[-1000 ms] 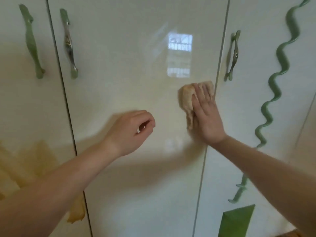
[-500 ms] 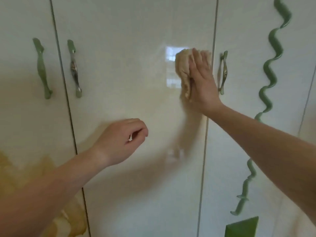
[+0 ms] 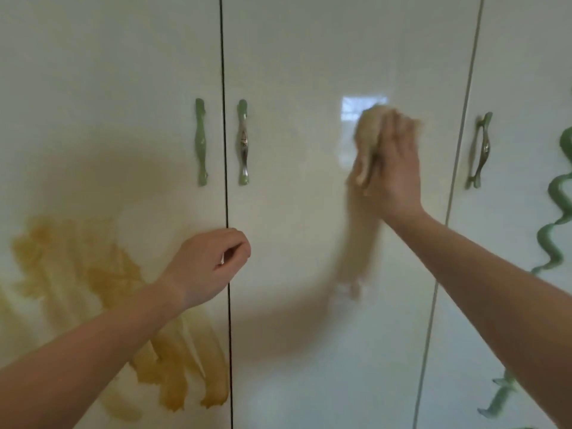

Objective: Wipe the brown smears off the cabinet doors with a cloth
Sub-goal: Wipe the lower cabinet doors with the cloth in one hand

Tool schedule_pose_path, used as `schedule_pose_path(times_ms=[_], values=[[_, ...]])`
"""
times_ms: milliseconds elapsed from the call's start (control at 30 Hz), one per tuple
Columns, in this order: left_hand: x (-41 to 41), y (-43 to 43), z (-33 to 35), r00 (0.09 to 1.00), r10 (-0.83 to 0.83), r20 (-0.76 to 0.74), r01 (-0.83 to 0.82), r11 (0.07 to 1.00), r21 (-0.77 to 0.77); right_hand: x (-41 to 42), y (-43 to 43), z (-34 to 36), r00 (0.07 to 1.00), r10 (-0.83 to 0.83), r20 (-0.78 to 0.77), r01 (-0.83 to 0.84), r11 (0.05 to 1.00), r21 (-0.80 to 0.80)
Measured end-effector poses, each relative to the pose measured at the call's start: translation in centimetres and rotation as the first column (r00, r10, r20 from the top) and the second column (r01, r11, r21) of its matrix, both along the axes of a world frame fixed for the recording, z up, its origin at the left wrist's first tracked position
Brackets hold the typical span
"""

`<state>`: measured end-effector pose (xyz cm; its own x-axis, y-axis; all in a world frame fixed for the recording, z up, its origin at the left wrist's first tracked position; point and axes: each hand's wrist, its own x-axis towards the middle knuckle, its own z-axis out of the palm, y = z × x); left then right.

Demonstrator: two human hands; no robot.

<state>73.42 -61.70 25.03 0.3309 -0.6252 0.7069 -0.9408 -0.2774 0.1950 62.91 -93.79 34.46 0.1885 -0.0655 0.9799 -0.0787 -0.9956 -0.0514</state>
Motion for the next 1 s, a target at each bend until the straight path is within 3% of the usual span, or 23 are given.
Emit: schedule_pose_path(times_ms=[33, 100, 167, 233, 300, 333, 400, 500, 600, 667, 733, 800, 867, 933, 1000], values=[[0.1, 0.5, 0.1, 1.0, 0.002, -0.004, -0.002, 1.0, -0.02, 0.4, 0.4, 1.0, 0.998, -0.001, 0.067, -0.009, 0.99, 0.141], [-0.1, 0.9, 0.6, 1.0, -0.005, -0.016, 0.004, 0.999, -0.05, 1.6, 3.1, -0.7, 0.996, -0.02, 0.083, 0.007, 0.987, 0.16], [-0.5, 0.6, 0.8, 0.999, -0.01, -0.036, 0.008, 0.999, -0.046, 2.7, 5.9, -7.0, 0.997, 0.012, -0.079, -0.023, 0.991, -0.129], [-0.7, 0.2, 1.2, 1.0, -0.003, -0.028, 0.003, 1.0, -0.013, 2.4, 7.4, -13.1, 0.938, -0.03, -0.344, -0.136, 0.884, -0.446], [-0.8, -0.3, 1.9, 1.0, -0.013, 0.016, 0.012, 1.0, 0.013, 1.3, 5.8, -13.2, 0.872, -0.126, -0.472, -0.228, 0.749, -0.622], [-0.9, -0.5, 2.5, 0.999, -0.015, 0.03, 0.015, 1.0, 0.001, 0.9, 4.8, -11.3, 0.874, -0.162, -0.458, -0.217, 0.714, -0.666], [-0.9, -0.8, 3.8, 0.999, -0.02, 0.037, 0.021, 0.999, -0.025, 0.5, 3.5, -7.0, 0.923, -0.156, -0.353, -0.1, 0.787, -0.608], [-0.8, -1.0, 4.8, 0.999, -0.021, 0.032, 0.023, 0.998, -0.067, 0.5, 3.3, -2.6, 0.984, -0.051, -0.17, 0.005, 0.964, -0.265], [-0.3, -1.3, 4.5, 0.999, -0.02, 0.026, 0.022, 0.995, -0.1, 2.8, 6.8, -5.9, 0.994, 0.011, -0.109, -0.019, 0.997, -0.073], [0.1, -1.2, 4.0, 1.0, -0.025, 0.016, 0.027, 0.99, -0.139, 4.3, 9.0, -10.9, 0.986, 0.018, -0.166, -0.053, 0.977, -0.209], [0.4, -0.8, 3.5, 0.999, -0.031, 0.019, 0.033, 0.989, -0.143, 4.7, 10.1, -14.9, 0.943, -0.032, -0.333, -0.117, 0.901, -0.417], [0.6, -0.1, 3.2, 0.999, -0.02, 0.042, 0.025, 0.993, -0.114, 4.1, 9.1, -14.4, 0.887, -0.114, -0.447, -0.213, 0.757, -0.617], [0.8, 0.4, 3.3, 0.999, -0.01, 0.042, 0.014, 0.994, -0.111, 3.6, 7.4, -11.0, 0.896, -0.165, -0.412, -0.196, 0.687, -0.7], [0.9, 0.8, 3.7, 1.0, -0.011, 0.022, 0.014, 0.992, -0.125, 3.4, 6.0, -7.5, 0.957, -0.078, -0.28, -0.073, 0.868, -0.491], [1.2, 1.2, 3.6, 1.0, -0.009, 0.017, 0.011, 0.991, -0.133, 4.1, 6.5, -6.2, 0.996, 0.043, -0.076, -0.049, 0.995, -0.083]])
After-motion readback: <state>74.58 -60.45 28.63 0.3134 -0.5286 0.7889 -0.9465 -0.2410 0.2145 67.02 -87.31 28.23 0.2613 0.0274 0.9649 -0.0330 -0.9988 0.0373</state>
